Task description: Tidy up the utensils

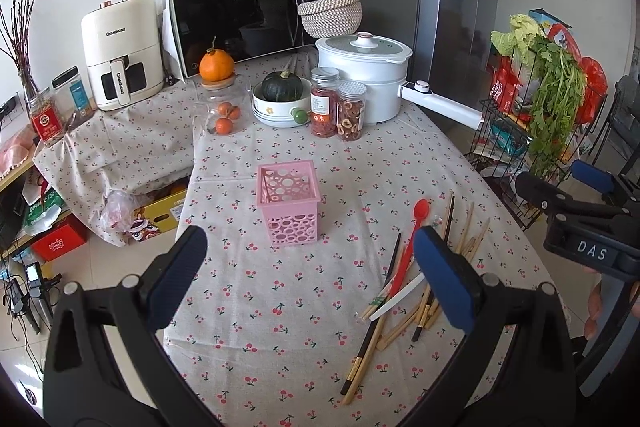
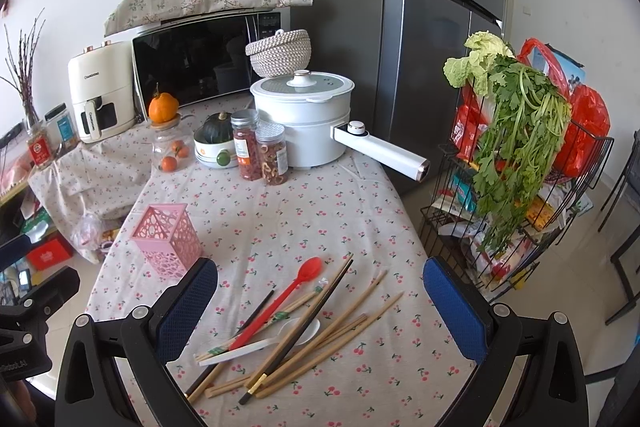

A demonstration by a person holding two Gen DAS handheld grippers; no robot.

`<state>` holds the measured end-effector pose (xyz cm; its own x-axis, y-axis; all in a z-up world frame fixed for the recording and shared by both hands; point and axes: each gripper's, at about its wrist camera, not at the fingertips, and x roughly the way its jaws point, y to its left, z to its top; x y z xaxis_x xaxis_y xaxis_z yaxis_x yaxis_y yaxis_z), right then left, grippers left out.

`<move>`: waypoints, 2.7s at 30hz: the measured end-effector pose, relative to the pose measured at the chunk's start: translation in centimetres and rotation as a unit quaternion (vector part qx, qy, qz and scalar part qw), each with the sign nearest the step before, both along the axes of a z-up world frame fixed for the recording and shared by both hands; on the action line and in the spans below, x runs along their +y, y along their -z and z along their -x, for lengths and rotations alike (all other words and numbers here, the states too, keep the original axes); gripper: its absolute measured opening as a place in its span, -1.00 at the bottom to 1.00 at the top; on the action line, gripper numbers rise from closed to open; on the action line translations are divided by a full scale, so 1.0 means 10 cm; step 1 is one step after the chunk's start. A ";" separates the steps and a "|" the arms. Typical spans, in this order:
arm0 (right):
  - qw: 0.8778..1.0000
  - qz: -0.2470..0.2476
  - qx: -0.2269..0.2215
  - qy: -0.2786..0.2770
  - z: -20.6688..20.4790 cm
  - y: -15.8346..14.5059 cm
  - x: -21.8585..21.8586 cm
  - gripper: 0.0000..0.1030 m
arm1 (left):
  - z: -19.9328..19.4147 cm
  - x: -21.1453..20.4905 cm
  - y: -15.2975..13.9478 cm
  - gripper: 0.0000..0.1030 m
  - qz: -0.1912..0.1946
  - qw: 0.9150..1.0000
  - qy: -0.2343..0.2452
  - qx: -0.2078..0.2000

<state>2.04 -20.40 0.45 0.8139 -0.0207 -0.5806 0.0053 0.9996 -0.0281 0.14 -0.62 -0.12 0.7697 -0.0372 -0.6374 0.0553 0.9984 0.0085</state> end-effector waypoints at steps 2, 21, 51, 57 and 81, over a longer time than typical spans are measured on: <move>1.000 0.000 0.000 0.000 0.00 0.00 0.00 1.00 | 0.00 0.00 0.00 0.99 0.002 1.000 0.001 0.000; 1.000 -0.003 0.006 -0.002 0.01 0.06 0.06 1.00 | 0.02 -0.01 0.01 0.99 0.002 1.000 0.007 0.003; 0.999 -0.020 0.027 -0.005 -0.06 0.08 -0.01 1.00 | 0.00 -0.02 0.03 0.99 -0.010 1.000 0.011 0.001; 0.999 -0.025 0.041 -0.002 -0.17 0.09 -0.08 1.00 | -0.13 -0.10 0.09 0.99 -0.001 0.999 0.051 0.018; 0.960 -0.047 0.270 0.064 -1.18 1.00 -0.99 1.00 | -1.53 -1.04 1.23 0.36 0.061 0.945 0.165 0.276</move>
<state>13.84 -30.25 -9.59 0.3887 -0.0269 -0.9210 0.1377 0.9900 0.0292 15.46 -11.07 -12.38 0.2560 -0.3154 -0.9138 0.3258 0.9181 -0.2256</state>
